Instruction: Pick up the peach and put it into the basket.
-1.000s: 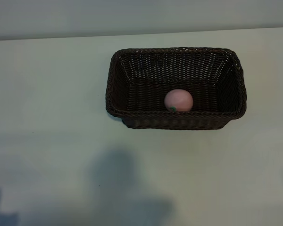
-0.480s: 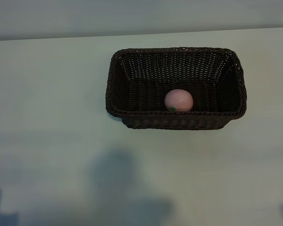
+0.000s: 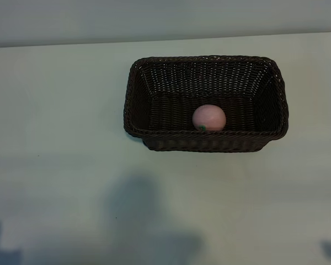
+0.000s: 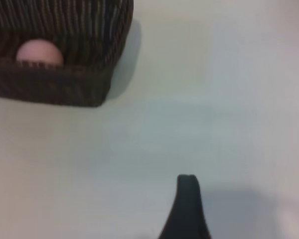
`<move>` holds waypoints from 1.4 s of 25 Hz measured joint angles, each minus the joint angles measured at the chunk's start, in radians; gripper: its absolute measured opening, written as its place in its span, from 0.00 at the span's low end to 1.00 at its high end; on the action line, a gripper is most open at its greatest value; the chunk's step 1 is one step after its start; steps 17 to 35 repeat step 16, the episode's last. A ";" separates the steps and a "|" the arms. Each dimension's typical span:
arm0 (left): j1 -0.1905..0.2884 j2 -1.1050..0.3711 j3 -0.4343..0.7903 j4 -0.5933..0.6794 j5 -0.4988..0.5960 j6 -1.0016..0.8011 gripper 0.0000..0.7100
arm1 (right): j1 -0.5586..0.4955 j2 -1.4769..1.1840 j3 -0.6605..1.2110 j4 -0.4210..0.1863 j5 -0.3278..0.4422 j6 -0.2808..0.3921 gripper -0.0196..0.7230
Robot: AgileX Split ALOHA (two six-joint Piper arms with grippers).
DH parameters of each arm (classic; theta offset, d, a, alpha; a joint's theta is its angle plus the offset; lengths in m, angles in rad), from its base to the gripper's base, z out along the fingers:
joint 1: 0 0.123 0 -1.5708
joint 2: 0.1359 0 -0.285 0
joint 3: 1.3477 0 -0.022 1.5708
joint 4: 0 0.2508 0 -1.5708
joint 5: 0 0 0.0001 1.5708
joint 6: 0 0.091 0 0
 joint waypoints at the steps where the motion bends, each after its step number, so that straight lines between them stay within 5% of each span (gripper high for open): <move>1: 0.000 0.000 0.000 0.000 0.000 0.000 0.66 | 0.000 0.000 0.013 0.000 -0.007 0.000 0.79; 11: 0.000 0.000 0.000 0.000 0.000 0.000 0.66 | 0.000 0.000 0.067 0.022 -0.064 -0.007 0.79; 35: 0.000 0.000 0.000 0.000 0.000 0.000 0.66 | 0.000 0.000 0.067 0.022 -0.067 -0.009 0.79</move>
